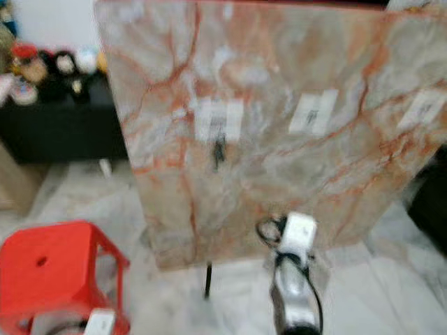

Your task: Hang keys on a hook

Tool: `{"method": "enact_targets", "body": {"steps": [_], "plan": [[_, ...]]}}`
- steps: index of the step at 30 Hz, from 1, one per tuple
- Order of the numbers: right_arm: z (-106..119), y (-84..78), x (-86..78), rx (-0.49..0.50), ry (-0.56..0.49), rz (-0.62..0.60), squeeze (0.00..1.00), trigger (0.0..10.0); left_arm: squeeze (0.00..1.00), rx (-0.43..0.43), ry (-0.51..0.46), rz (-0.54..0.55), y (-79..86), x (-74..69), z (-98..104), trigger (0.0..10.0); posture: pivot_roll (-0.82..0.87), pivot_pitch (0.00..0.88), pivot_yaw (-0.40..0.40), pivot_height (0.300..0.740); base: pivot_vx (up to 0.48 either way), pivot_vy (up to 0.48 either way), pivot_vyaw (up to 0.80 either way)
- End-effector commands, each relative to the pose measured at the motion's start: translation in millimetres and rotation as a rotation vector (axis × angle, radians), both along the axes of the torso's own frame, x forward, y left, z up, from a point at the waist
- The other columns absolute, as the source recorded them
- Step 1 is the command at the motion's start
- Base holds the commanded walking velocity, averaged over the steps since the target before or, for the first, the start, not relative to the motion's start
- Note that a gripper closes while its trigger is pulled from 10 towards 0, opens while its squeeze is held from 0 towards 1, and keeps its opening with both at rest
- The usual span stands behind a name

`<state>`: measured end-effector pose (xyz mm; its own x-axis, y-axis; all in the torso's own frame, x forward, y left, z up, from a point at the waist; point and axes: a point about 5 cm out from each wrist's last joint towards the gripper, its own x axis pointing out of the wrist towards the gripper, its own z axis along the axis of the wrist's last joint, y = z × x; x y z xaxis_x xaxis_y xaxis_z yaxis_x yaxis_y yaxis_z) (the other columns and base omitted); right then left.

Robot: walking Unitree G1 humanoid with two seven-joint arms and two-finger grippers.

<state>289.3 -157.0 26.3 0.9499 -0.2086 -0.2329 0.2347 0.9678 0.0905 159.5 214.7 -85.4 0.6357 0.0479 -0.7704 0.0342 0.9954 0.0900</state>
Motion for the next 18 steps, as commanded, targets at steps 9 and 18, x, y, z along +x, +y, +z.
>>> {"method": "enact_targets", "body": {"steps": [9, 18], "plan": [[0.8, -14.3, -2.0, -0.016, -0.007, -0.052, 0.00, 10.0, 0.00, -0.020, 0.016, 0.000, -8.3, -4.5, -3.6, 10.0, 0.01, 0.037, -0.080, 0.740, 0.253, 0.000, 0.00], [9.4, -15.2, -0.7, -0.065, -0.063, -0.045, 0.00, 10.0, 0.00, -0.024, 0.012, -0.003, -9.2, -3.8, -3.3, 10.0, 0.01, 0.036, -0.080, 0.740, 0.000, 0.000, 0.00]]}}
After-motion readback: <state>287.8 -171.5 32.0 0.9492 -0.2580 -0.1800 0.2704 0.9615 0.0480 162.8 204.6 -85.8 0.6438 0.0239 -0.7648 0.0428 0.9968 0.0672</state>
